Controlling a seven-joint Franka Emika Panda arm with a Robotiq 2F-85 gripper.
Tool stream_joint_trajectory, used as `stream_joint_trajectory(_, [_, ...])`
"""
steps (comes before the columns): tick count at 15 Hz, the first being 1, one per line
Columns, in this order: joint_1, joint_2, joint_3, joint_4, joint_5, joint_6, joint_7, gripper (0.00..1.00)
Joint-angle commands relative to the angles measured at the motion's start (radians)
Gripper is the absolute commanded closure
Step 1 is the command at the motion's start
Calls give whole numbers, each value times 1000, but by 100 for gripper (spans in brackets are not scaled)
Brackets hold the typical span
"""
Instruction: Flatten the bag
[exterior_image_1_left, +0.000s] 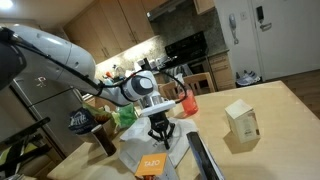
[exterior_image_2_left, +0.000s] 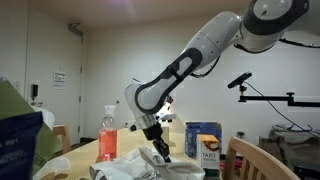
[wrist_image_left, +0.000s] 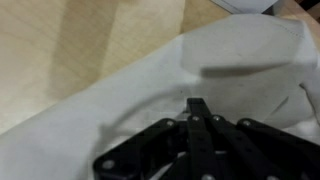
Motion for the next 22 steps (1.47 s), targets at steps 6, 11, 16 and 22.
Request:
stream_joint_trajectory(6, [90, -202, -18, -127, -105, -75, 61, 100])
stream_joint_trajectory(11, [124, -350, 1, -333, -160, -99, 64, 100])
stream_joint_trajectory(16, [113, -346, 47, -422, -154, -95, 26, 100])
stream_joint_trajectory(22, [99, -272, 37, -429, -156, -96, 46, 100])
